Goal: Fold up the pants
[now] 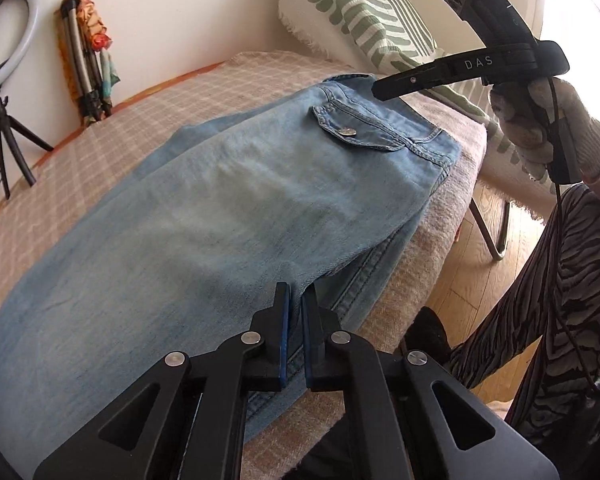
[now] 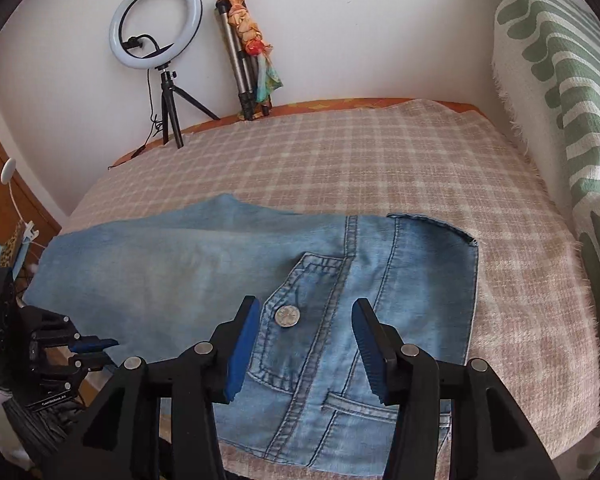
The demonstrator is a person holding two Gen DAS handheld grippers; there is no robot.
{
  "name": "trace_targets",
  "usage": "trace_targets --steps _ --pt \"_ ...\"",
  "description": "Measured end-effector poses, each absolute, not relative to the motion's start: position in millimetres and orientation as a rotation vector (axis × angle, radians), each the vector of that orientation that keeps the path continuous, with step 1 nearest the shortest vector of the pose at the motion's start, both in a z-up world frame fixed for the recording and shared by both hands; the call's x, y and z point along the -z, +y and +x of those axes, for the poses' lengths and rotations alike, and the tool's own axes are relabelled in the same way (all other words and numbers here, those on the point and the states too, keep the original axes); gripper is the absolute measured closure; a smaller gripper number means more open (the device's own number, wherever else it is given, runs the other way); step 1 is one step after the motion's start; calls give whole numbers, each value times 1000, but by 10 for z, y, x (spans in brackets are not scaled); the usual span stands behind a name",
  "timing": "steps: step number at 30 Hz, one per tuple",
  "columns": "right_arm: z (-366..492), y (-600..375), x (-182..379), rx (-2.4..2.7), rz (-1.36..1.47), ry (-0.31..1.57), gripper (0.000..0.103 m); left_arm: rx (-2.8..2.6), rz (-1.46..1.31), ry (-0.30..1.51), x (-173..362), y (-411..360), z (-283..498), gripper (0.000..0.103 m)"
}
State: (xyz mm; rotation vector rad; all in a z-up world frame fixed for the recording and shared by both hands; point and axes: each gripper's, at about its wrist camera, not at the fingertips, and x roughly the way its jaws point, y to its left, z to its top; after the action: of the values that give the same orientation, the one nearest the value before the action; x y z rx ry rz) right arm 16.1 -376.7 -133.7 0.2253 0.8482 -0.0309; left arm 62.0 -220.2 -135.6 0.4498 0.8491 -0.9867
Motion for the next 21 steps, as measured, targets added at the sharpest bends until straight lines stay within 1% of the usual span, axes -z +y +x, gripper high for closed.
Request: trace_targets --steps 2,4,6,8,10,11,13,15,17,21 --pt "170 -3586 1447 -16 197 889 53 1008 465 854 1382 -2193 552 100" --pt "198 -3496 1606 -49 188 947 53 1025 479 896 1485 -2181 507 100" --pt "245 -3486 1721 -52 181 989 56 1026 512 895 1565 -2173 441 100" --pt "305 -3518 1672 -59 182 975 55 1039 529 890 1544 -2171 403 100" --pt "421 -3577 1497 -73 197 927 54 1036 519 892 1479 -2163 385 100" --pt "515 -3605 1399 -95 207 910 51 1036 514 878 1427 -2161 367 99" --pt "766 -3640 1240 -141 206 897 47 1043 480 842 1288 -2161 334 94" --pt "1054 -3654 1138 -146 183 883 45 1065 430 812 1166 -2198 337 81" --pt "1384 -3679 1134 -188 196 903 46 1079 401 790 1114 -2282 358 73" --pt "1989 -3694 1323 -234 247 983 45 1117 413 792 1197 -2507 385 72"
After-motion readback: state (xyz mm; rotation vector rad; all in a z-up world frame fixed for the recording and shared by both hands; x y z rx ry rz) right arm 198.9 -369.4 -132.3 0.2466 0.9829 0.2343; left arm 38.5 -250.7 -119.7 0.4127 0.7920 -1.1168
